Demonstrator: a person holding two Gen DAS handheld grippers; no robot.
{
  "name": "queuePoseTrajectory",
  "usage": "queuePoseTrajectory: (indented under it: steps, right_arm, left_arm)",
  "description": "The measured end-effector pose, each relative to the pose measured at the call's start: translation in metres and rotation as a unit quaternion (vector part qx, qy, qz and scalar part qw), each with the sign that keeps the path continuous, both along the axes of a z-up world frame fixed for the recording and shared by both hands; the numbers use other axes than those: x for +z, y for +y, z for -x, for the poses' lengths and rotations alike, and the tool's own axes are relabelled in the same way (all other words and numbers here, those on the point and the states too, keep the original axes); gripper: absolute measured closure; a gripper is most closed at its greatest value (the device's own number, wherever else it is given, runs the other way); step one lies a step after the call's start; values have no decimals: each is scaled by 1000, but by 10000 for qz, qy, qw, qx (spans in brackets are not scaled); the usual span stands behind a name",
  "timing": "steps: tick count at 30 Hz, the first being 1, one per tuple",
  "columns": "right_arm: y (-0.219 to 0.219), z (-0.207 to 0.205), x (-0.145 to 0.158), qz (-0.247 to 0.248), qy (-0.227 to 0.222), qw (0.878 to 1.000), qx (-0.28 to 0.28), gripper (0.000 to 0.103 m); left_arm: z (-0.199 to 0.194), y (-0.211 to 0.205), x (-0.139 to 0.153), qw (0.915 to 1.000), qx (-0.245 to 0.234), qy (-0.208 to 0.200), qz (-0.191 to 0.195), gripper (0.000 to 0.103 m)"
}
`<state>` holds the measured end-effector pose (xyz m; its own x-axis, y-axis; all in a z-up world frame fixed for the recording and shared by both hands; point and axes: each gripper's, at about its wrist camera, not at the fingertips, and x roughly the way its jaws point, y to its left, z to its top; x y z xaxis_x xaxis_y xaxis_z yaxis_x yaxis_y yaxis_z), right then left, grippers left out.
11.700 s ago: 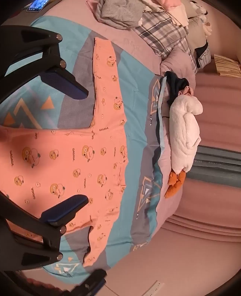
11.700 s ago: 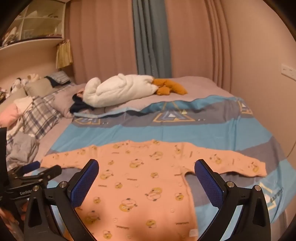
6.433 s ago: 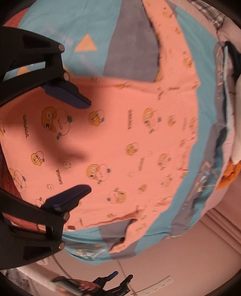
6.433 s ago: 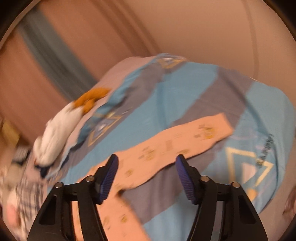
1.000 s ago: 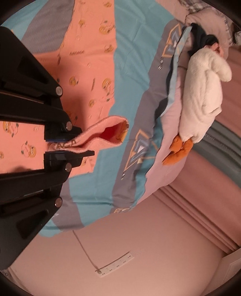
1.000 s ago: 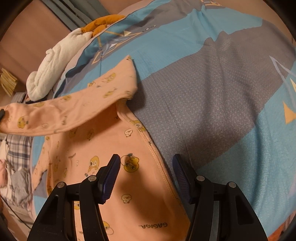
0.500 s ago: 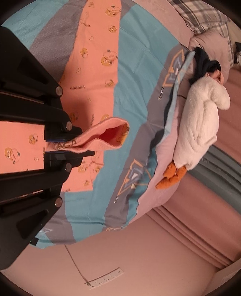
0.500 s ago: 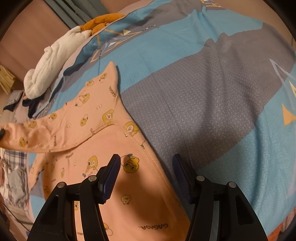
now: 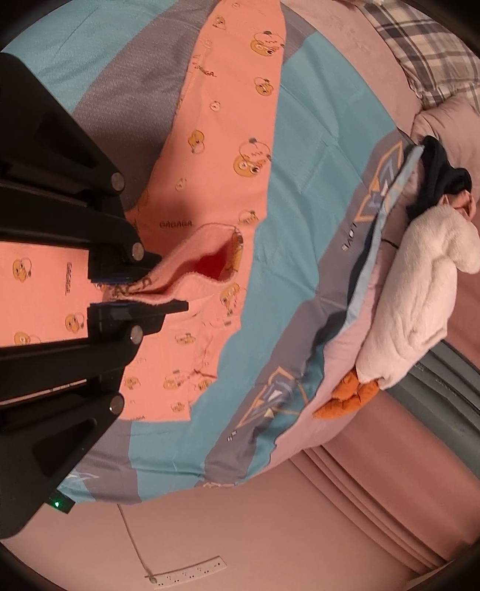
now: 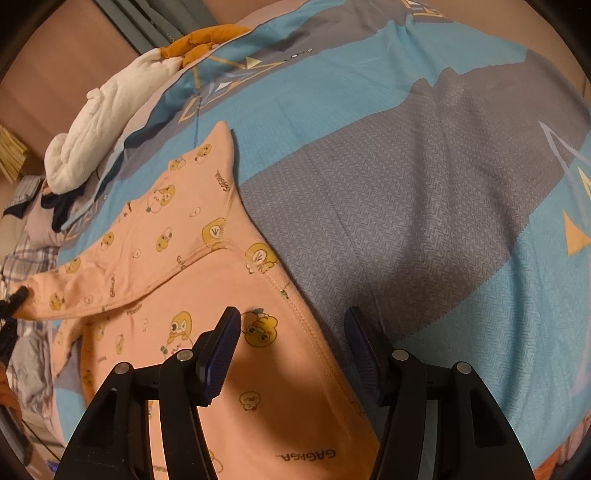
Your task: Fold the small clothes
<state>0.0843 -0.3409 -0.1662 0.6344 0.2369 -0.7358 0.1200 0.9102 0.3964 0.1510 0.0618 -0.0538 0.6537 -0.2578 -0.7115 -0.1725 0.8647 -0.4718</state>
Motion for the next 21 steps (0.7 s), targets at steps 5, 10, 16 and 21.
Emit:
queuePoseTrajectory:
  steps: [5, 10, 16, 21]
  right_arm:
    - [0, -1, -1, 15, 1, 10000, -10, 45]
    - [0, -1, 0, 4, 4, 10000, 18, 45]
    - [0, -1, -1, 6, 3, 10000, 20, 45]
    - [-1, -1, -1, 6, 1, 10000, 25, 45]
  left_arm:
    - [-1, 8, -14, 9998, 91, 198, -3, 97]
    - [-1, 12, -26, 9991, 137, 375, -115, 97]
    - [0, 17, -36, 9983, 175, 522, -176, 97]
    - [-1, 19, -43, 9975, 227, 635, -190, 97]
